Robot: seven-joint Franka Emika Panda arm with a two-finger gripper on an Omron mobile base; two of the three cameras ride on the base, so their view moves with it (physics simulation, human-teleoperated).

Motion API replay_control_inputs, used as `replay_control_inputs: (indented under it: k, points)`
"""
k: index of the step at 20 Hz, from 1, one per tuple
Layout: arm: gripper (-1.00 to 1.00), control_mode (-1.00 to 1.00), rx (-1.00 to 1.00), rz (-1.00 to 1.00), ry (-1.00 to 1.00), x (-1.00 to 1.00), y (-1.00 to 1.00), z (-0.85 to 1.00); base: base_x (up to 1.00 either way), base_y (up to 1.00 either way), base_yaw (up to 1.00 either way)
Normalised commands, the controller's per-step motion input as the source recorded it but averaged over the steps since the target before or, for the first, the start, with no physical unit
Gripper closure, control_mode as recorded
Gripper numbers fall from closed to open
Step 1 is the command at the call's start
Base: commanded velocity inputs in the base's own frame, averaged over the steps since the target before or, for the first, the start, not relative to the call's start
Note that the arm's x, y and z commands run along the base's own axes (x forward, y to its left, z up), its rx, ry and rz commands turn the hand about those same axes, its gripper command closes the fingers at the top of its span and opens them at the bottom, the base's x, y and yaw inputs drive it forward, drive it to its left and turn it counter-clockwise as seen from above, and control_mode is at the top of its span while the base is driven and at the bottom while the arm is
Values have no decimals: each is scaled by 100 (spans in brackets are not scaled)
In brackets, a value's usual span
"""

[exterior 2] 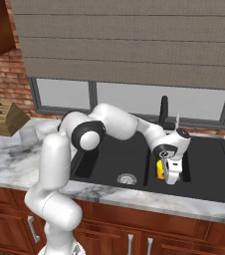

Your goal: Move any existing items from the left basin to the right basin for drying. Then move the glass cup from the counter to the left basin of the sink for washing.

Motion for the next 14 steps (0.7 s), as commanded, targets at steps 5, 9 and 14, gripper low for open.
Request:
replay_control_inputs:
  k: [5, 9, 14]
  points:
    - [100, -100, -1, 0, 0, 13, 0, -12, 0, 0, 0]
    - [100, -100, -1, 0, 0, 16, 0, -10, 0, 0, 0]
    - [100, -100, -1, 0, 0, 6, 0, -14, 0, 0, 0]
